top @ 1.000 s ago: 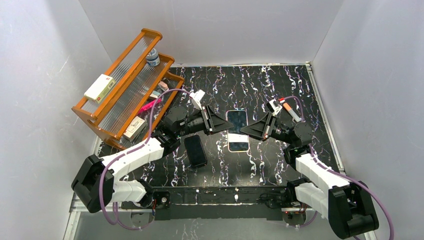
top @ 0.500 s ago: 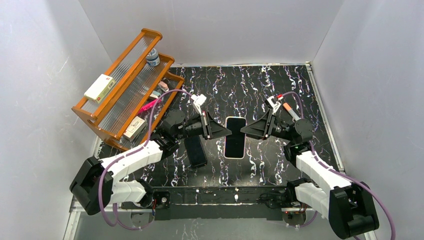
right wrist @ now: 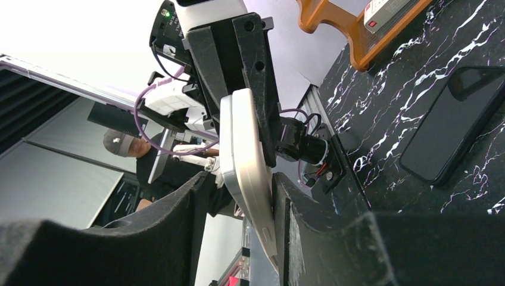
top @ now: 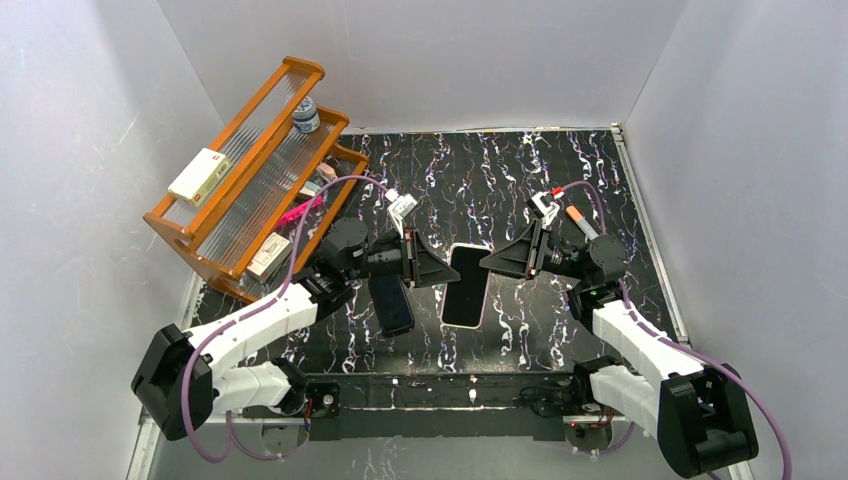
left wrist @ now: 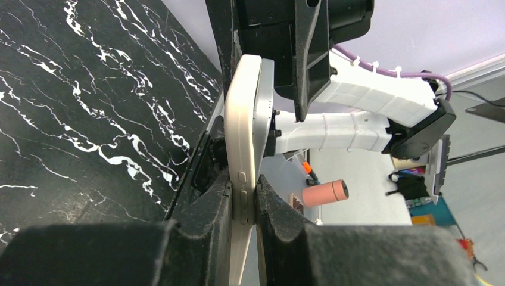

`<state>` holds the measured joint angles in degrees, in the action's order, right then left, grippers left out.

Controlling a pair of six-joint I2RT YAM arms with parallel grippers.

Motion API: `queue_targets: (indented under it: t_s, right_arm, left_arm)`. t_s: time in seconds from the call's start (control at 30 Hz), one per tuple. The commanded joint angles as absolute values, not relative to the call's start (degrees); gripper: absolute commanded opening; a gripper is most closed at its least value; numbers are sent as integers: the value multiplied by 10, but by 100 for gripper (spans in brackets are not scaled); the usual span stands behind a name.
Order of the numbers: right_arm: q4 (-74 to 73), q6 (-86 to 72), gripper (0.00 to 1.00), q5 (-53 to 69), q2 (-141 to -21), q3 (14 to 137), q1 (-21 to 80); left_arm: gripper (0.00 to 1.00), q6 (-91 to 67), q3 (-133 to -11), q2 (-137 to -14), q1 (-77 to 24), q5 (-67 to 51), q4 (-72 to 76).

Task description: Put the phone into the phone case

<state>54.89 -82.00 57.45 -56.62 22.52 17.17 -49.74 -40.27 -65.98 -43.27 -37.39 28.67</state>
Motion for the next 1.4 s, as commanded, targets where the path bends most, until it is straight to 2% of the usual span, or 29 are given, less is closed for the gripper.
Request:
queue_targets:
  t_s: [0.0, 0.13, 0.27, 0.33, 0.43, 0.5, 0.63, 0.7, 0.9, 1.0, 1.37]
  right_arm:
    - [596, -817, 50, 572, -553, 265, 172]
    - [592, -811, 50, 577, -551, 271, 172]
    - [586, -805, 45, 577, -550, 270, 172]
    - [583, -801, 34, 576, -549, 270, 172]
    - [577, -788, 11, 577, -545, 270, 172]
    - [548, -759, 1, 579, -540, 276, 172]
    - [395, -644, 1, 571, -518, 302, 173]
    - [373, -628, 1, 568, -513, 304, 173]
    - [439, -677, 1, 581, -522, 287, 173]
    - [485, -711, 1, 587, -531, 272, 173]
    - [512, -737, 1, 594, -544, 252, 184]
  left_arm:
    - [0, -453, -424, -648, -428, -390, 219]
    - [0, -458, -421, -648, -429, -391, 227]
    - [0, -463, -417, -652, -429, -394, 234]
    - [0, -466, -416, -652, -428, -393, 232]
    - [0, -441, -431, -651, -428, -358, 162]
    - [0, -424, -444, -652, -428, -334, 116]
    - [0, -423, -455, -652, -427, -303, 80]
    - [0, -433, -454, -651, -426, -301, 84]
    - [40, -451, -458, -629, -427, -281, 94]
    - [51, -446, -461, -613, -425, -256, 94]
    - [56, -436, -483, -643, -421, -256, 128]
